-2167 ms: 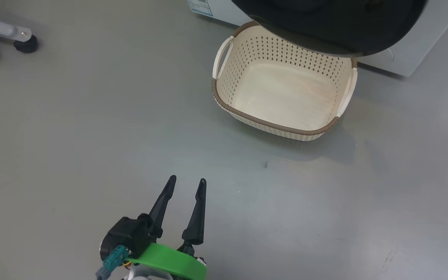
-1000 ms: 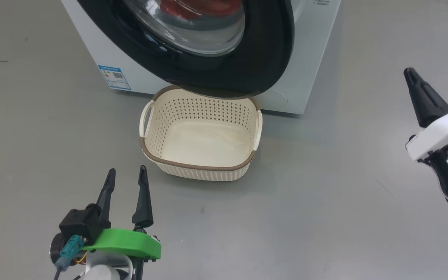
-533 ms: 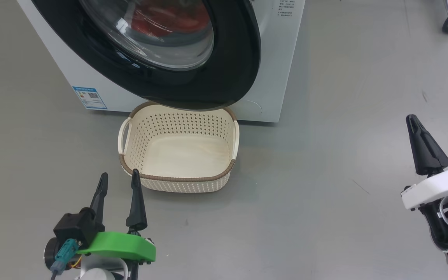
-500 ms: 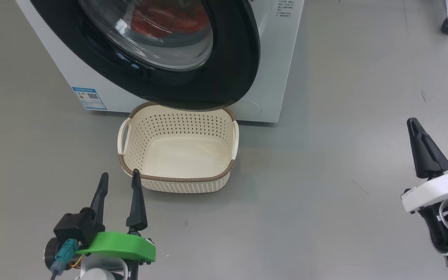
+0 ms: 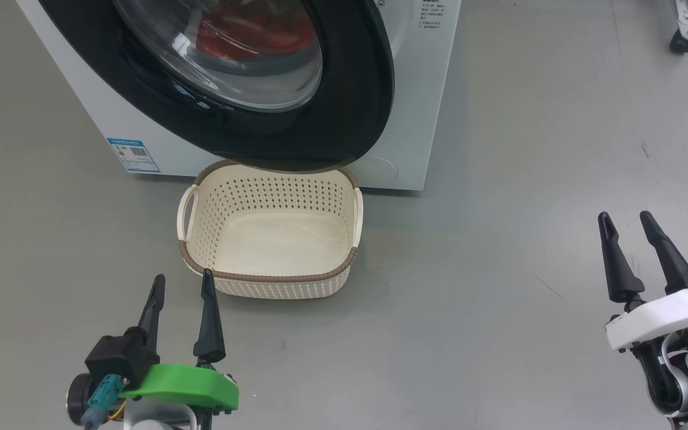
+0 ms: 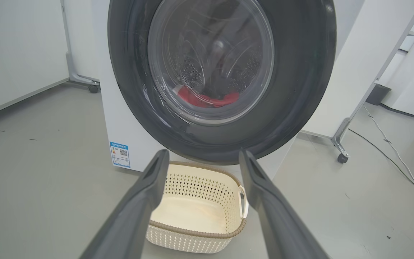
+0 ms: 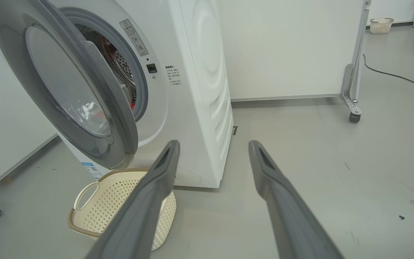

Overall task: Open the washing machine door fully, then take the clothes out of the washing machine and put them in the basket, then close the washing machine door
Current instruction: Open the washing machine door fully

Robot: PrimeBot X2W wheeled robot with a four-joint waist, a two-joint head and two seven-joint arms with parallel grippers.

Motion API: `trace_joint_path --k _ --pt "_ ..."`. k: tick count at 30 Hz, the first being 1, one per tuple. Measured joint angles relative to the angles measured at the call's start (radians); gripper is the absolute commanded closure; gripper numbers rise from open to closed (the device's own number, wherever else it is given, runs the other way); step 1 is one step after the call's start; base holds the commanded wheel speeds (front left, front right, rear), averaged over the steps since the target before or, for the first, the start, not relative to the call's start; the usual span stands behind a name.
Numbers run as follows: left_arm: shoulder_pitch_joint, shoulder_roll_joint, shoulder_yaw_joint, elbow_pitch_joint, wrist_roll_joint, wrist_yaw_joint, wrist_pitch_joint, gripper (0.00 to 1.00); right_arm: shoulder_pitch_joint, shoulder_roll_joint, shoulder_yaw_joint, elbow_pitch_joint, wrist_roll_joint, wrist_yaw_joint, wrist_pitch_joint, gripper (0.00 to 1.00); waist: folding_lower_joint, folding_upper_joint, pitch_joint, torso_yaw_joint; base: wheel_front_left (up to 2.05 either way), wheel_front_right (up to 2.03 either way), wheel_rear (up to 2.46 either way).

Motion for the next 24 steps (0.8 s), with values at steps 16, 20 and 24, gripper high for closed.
trace_joint_path --k 16,20,24 --pt "0.0 0.0 -0.002 -0.001 0.008 0.0 0.0 0.0 0.018 0.018 -0.034 -0.018 -0.024 0.001 -0.001 0.0 0.0 0.0 0.002 0.003 0.0 0.0 0.0" --pt "0.0 0.0 -0.003 -0.001 0.008 0.0 0.0 0.0 0.026 0.025 -0.045 -0.027 -0.035 0.002 -0.001 0.0 0.0 0.0 0.002 0.005 0.0 0.0 0.0" --pt "0.0 0.0 -0.003 -0.002 0.008 0.0 0.0 0.0 0.033 0.03 -0.058 -0.03 -0.047 0.002 -0.001 0.0 0.0 0.0 0.001 0.006 0.0 0.0 0.0"
